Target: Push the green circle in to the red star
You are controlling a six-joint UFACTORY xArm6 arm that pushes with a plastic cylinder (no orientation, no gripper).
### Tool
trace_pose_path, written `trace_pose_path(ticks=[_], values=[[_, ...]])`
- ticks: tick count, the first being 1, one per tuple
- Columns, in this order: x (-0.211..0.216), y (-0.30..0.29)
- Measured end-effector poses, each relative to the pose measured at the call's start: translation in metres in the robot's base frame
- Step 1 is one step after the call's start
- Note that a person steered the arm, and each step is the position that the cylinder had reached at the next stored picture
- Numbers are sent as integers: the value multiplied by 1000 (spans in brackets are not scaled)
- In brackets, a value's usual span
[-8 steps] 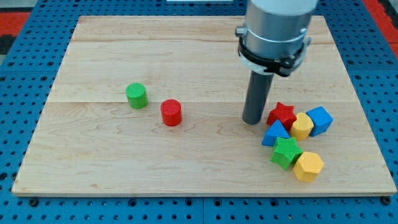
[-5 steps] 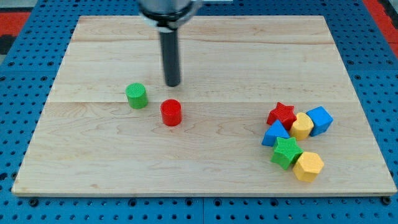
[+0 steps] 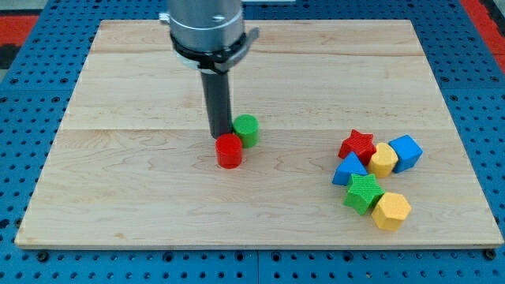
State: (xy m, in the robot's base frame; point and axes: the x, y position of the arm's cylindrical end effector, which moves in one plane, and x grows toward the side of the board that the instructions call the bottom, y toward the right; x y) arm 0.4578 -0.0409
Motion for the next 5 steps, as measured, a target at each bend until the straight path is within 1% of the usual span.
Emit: trace_pose_path(ticks=[1,2,3,4,5], values=[[15,5],[14,21],[-3,-29],[-19,10],[1,88]])
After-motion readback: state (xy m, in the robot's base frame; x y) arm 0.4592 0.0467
